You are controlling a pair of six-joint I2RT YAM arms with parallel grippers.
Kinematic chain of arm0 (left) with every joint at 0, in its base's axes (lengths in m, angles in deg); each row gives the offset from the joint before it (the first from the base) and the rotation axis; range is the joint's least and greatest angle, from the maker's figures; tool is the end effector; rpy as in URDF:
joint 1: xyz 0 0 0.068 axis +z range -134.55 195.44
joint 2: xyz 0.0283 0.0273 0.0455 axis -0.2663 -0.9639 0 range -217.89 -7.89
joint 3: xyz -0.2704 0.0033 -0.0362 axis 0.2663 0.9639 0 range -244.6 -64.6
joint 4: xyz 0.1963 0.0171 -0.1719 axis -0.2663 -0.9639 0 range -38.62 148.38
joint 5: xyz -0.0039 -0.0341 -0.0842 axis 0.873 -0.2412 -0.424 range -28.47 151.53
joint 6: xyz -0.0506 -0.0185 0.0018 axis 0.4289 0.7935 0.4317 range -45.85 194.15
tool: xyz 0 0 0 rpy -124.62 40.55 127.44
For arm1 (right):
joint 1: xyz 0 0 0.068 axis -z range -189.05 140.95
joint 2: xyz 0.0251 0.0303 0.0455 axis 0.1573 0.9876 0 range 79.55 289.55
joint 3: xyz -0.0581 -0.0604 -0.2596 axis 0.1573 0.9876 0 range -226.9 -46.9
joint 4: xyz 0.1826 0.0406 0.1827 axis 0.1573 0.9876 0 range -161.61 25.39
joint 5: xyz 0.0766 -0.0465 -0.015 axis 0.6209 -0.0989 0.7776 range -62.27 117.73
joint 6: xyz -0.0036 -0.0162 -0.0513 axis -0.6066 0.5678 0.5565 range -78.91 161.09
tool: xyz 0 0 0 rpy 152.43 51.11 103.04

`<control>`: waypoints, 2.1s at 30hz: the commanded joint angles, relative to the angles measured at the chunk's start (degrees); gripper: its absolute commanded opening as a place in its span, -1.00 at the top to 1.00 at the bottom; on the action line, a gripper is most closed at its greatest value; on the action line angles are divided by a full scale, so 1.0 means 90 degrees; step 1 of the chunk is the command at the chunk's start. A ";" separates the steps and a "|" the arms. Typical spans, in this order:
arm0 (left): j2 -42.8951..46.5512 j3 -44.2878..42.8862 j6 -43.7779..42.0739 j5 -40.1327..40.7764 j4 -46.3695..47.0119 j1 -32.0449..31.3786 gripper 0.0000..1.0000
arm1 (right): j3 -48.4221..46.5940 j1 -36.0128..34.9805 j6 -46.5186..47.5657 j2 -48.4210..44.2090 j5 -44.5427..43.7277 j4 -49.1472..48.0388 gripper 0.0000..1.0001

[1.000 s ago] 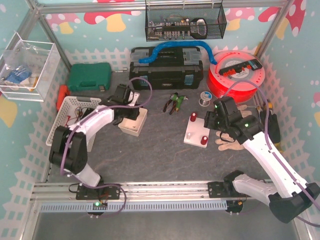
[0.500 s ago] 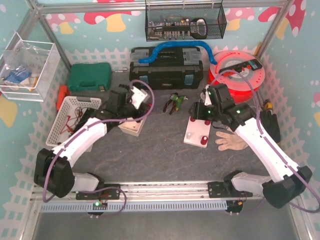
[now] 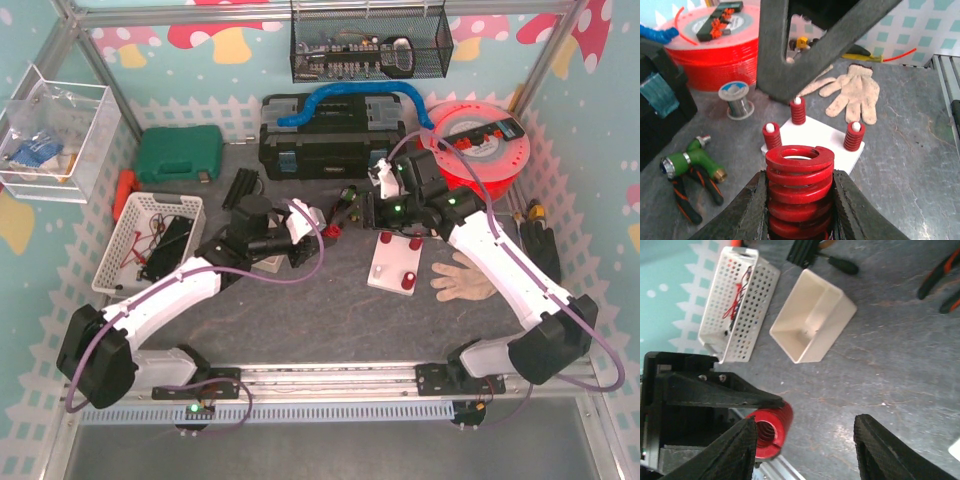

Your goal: Install the large spring

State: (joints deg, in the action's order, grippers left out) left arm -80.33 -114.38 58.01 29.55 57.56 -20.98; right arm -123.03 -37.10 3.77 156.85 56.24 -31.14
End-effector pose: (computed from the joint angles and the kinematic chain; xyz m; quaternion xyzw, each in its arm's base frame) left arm 0.2182 -0.1846 0.2847 0.4914 0.6538 -0.3196 0.4785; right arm 0.2451 0.1499 0.3561 -0.0291 0.8894 0.4035 0.2128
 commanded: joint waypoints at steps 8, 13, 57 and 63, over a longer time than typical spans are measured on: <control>0.0036 0.0006 -0.0417 -0.0325 0.0594 -0.0098 0.88 | -0.0260 -0.0456 0.0134 0.0337 0.0807 -0.0169 -0.10; 0.0039 0.0032 -0.0458 -0.0381 0.0590 -0.0104 0.88 | -0.0243 -0.0645 0.0134 0.0441 0.0690 -0.0170 -0.06; 0.0196 0.0346 0.1621 0.2290 0.0218 0.0679 -0.53 | 0.2195 -0.0563 -0.0361 -0.0818 -0.3758 0.0197 1.00; 0.0284 0.0391 0.2440 0.1979 0.0217 0.1440 -0.54 | 0.2198 -0.0583 -0.0393 -0.0564 -0.3616 0.0069 1.00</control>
State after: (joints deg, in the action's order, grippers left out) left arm -79.55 -111.34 73.90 48.85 60.31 -11.12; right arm -103.23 -42.37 0.51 150.75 23.37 -28.13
